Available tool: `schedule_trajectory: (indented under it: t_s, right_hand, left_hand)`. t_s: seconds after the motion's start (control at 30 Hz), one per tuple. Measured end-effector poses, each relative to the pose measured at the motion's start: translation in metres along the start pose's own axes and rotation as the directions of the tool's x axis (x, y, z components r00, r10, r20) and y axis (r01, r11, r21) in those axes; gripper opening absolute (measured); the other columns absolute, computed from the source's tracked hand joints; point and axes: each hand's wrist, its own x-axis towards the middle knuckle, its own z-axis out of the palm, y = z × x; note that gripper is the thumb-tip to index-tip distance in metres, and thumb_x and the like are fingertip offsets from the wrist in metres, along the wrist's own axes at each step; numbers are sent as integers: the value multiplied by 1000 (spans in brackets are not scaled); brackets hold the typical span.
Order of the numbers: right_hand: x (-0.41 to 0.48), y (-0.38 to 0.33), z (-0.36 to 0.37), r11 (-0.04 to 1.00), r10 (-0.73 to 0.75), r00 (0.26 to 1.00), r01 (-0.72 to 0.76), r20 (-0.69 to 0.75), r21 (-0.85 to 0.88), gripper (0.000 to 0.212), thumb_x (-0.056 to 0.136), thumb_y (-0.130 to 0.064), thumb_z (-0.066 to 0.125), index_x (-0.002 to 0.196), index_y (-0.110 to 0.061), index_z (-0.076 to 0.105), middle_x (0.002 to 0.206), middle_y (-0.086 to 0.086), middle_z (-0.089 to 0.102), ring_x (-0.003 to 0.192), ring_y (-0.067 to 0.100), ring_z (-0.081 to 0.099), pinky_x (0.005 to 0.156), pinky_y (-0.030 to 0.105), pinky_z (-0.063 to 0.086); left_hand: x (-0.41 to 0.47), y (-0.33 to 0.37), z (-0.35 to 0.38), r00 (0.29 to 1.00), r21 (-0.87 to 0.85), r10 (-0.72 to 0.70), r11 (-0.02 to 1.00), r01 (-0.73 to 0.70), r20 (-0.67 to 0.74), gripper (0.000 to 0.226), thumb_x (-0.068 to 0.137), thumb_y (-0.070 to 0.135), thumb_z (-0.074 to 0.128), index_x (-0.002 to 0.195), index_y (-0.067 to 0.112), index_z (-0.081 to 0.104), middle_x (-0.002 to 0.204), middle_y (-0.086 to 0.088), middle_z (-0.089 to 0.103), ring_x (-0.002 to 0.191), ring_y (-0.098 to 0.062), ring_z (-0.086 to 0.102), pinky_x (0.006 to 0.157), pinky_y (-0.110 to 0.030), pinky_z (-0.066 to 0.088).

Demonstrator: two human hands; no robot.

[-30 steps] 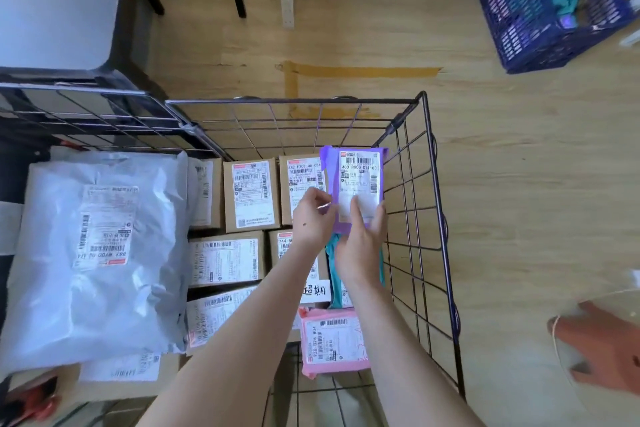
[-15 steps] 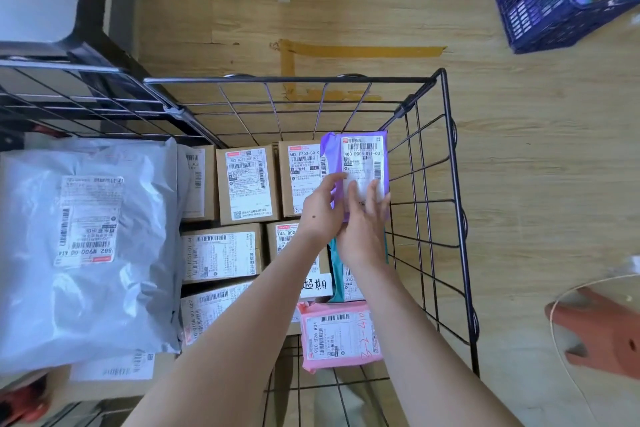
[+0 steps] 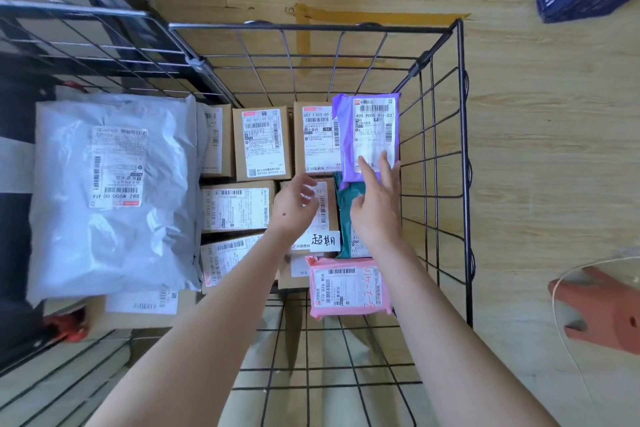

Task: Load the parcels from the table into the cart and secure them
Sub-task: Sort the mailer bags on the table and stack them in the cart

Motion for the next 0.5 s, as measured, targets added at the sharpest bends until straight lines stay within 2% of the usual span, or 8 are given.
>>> schedule_trajectory:
  t_s: [0.1, 0.2, 0.33, 0.4, 0.5]
  right_hand:
    - [-15, -5, -5, 999, -31, 999, 32, 26, -24, 56, 94, 3, 44, 145, -20, 40, 161, -1, 11, 150, 20, 2, 111, 27, 32]
    - [-32, -13, -15, 997, -66, 997, 68, 44, -24, 49, 94, 1, 46, 139, -17, 48, 158, 1, 22, 148, 19, 14, 104, 22, 32]
    - [-57, -32, -40, 993, -120, 991, 120, 53, 4, 44, 91, 1, 49, 132, -14, 56, 147, 2, 37, 133, 18, 39, 100, 24, 37]
    - [-71, -43, -52, 989, -149, 987, 148, 67, 22, 42, 91, 2, 50, 129, -12, 58, 140, 3, 43, 125, 18, 47, 97, 20, 37]
    - [-89, -54, -61, 985, -170, 979, 168, 113, 25, 40, 91, 2, 51, 128, -12, 59, 136, 2, 46, 121, 16, 50, 87, -1, 28]
  left_hand:
    - [-13, 1, -8, 999, 19, -42, 999, 43, -29, 14, 91, 10, 52, 101, 17, 58, 90, 1, 59, 74, -11, 56, 54, -16, 43]
    - [-28, 14, -19, 997, 37, -24, 999, 26, -69, 14, 89, 9, 50, 95, 18, 60, 80, 3, 57, 65, -11, 53, 46, -13, 37]
    - [-56, 39, -40, 995, 67, -13, 998, 19, -97, 13, 88, 8, 50, 93, 14, 61, 69, 3, 54, 60, -18, 50, 51, -24, 37]
    - [-73, 46, -50, 987, 88, -75, 992, 88, -145, 12, 88, 9, 50, 94, 13, 61, 72, 1, 57, 66, -19, 54, 56, -26, 40]
    - [-99, 40, -57, 937, 151, -322, 928, 340, -135, 17, 89, 13, 49, 99, 7, 61, 87, -6, 60, 81, -23, 58, 67, -29, 46]
